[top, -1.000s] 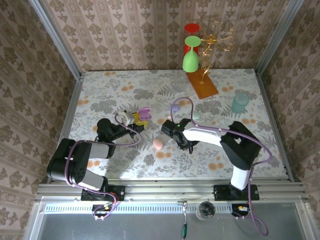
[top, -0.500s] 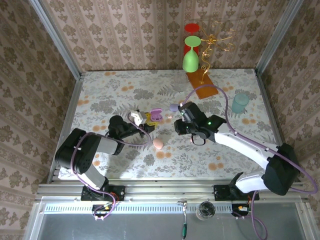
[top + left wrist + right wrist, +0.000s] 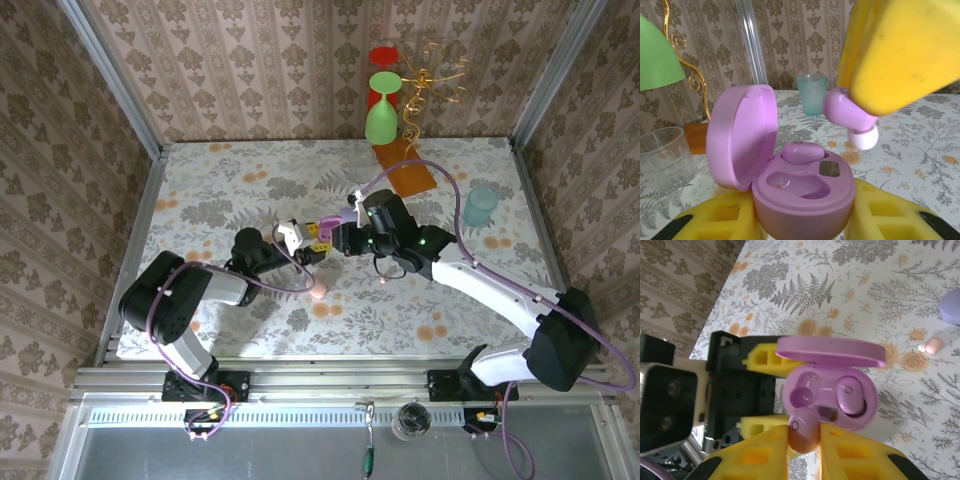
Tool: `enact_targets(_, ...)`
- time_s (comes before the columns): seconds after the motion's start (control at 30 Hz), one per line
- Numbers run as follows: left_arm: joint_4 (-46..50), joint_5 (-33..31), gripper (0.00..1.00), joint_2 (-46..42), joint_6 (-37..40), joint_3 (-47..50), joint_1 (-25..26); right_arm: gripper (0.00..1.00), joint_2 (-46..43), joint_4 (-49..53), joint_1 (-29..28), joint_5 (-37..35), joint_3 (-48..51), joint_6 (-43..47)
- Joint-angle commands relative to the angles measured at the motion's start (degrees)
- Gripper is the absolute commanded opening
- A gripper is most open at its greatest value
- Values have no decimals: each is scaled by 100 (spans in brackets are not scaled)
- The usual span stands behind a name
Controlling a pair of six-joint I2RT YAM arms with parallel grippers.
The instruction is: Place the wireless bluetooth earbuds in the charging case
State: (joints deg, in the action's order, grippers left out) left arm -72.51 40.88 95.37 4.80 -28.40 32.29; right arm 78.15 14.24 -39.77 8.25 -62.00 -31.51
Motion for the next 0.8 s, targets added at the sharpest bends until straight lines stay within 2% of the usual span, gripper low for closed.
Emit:
enact_targets(0.0, -147, 65, 30, 138, 189, -137, 77, 22, 120, -202, 31, 164, -190, -13)
enact_targets(0.43, -150, 127, 30, 118, 265, -157, 188, 22, 486, -137, 39, 39, -295, 52)
enact_targets(0.77, -150, -74, 30, 117, 109, -244, 212, 23, 656, -97, 39, 107, -292, -5)
